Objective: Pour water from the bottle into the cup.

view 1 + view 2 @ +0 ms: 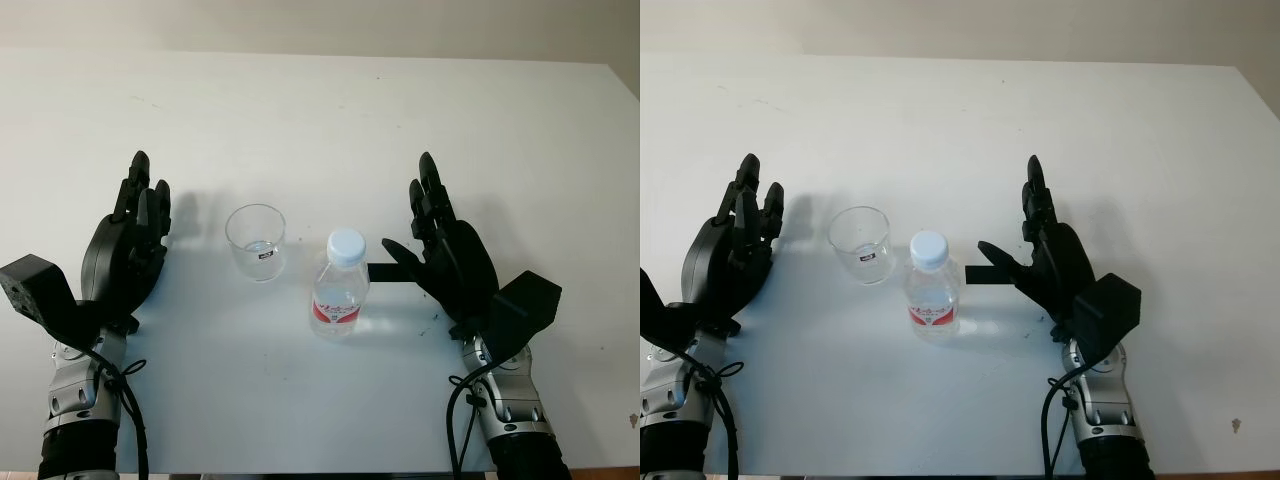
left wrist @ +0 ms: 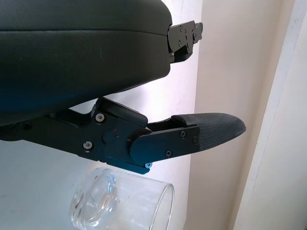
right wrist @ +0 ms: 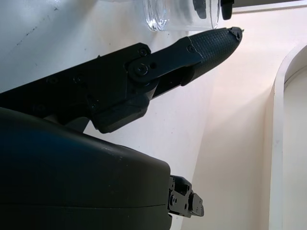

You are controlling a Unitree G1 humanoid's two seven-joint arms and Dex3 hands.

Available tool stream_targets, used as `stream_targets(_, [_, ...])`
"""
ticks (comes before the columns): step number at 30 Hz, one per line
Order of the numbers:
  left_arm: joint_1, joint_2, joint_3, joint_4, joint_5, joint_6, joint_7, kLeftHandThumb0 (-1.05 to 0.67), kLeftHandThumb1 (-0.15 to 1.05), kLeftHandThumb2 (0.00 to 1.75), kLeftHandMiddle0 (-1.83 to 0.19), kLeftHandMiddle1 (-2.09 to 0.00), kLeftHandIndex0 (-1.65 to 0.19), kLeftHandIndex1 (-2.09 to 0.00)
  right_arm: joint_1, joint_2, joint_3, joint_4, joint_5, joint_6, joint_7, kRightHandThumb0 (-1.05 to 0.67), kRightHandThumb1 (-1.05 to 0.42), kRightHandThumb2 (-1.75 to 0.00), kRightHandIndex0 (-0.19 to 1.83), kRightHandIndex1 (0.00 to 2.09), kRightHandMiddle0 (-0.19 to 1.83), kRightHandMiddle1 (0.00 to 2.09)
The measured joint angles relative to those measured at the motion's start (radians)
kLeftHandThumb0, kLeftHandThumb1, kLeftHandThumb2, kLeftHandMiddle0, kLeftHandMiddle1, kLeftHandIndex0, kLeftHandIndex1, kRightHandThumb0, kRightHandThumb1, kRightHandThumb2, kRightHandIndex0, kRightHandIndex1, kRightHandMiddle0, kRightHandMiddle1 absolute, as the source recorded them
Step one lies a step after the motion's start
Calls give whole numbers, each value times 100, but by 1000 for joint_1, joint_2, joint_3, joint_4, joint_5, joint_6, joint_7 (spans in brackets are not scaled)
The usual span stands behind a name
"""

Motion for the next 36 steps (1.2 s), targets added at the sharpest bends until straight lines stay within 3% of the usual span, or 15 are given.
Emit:
stream_targets(12, [4,-6,-5,-9,0,4,10,-75,105,58,19,0,19,0,8,-10,-2,0,25,13,60,-91,-100,-5,-19,0,-19,0])
stream_targets(21, [4,-6,-6,-5,1,0,9,-75,105,60,19,0,19,0,8,-126,1,-88,124,38,308,-93,-95,-4,-19,0,-19,0])
stream_targets(36, [4,-4,-5,-5,0,0,3,-76,105,58,19,0,19,0,31,-216,35,-232,152,97,473,-87,-90,-5,-19,0,-19,0])
